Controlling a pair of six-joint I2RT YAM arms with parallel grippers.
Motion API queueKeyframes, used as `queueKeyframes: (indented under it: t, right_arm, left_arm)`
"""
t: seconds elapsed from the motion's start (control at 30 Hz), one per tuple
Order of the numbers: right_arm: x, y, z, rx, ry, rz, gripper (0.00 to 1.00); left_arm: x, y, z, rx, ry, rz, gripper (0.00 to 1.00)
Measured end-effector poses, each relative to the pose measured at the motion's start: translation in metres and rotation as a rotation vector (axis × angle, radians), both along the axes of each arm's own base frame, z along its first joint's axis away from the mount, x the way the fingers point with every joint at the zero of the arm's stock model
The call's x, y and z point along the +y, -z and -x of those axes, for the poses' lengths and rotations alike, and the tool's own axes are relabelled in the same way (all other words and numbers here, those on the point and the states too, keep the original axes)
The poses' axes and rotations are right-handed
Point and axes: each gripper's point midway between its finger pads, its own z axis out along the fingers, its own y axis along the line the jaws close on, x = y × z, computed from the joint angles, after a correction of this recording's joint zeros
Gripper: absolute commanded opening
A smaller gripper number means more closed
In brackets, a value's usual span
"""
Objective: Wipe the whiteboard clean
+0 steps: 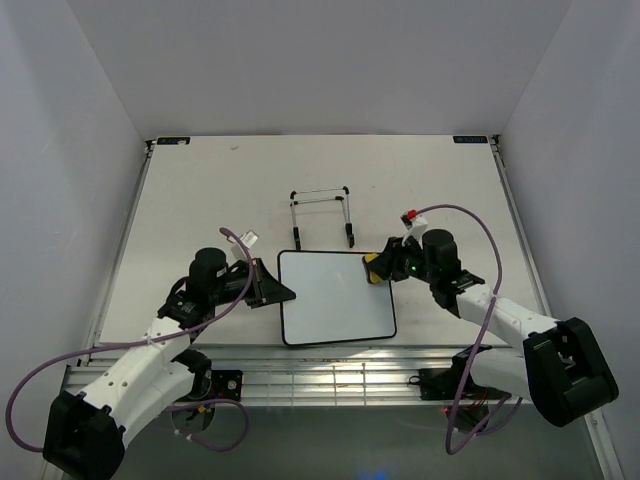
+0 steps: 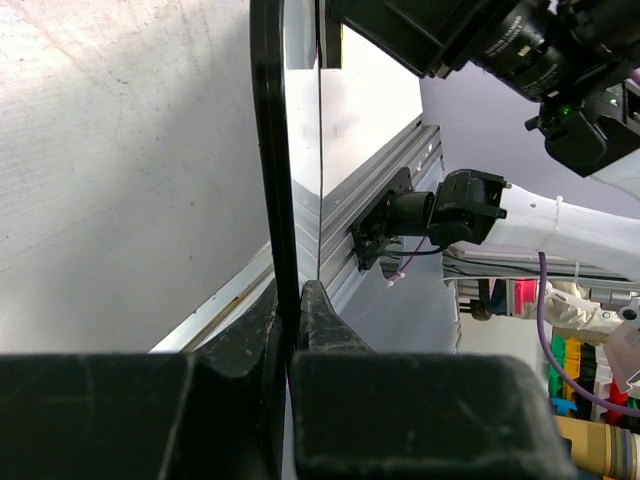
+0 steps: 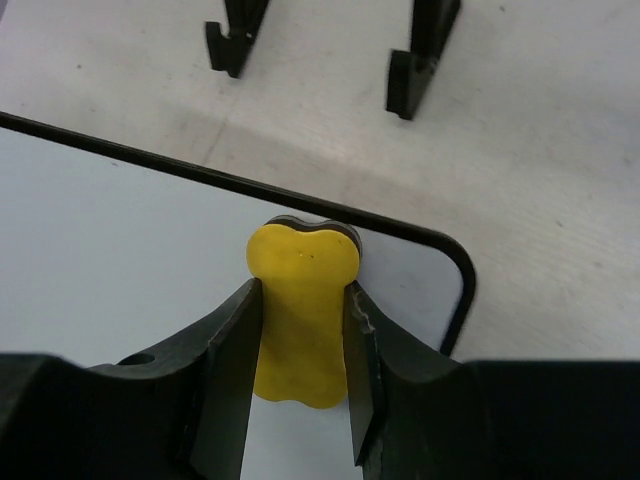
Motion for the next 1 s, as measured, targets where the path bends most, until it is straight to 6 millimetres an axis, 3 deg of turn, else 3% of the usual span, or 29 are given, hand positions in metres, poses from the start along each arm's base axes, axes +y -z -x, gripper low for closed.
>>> queueKeyframes:
  t: [0.23,0.47,0.57,0.77,0.83,1.0]
  right_arm:
    - [-0.058,0.024,-0.011,0.115,0.171,0.005,0.37]
    - [-0.08,0.03,-0.003,0.206,0.196,-0.021,0.37]
    - [-0.09,0.017,0.002,0.195,0.223,-0.029,0.37]
    - [-0.099,-0.036,-0.008,0.068,0.272,-0.016,0.38]
    - [-0.106,-0.039,-0.012,0.06,0.304,0.008,0.4]
    - [-0.128,-0.005,-0.013,0.178,0.411,0.124,0.42]
  left_arm:
    - [0.002,-0.007,0.002,-0.03,-0.002,0.009,0.0]
    - [0.007,-0.013,0.005,-0.088,-0.003,-0.01,0.0]
    - [0.008,-0.021,0.004,-0.13,-0.008,-0.013,0.0]
    - [0.009,-0.025,0.002,-0.153,-0.015,-0.017,0.0]
    - [0.009,-0.026,0.002,-0.157,-0.014,-0.014,0.0]
    - [0.01,-0.041,0.006,-0.222,-0.008,0.019,0.0]
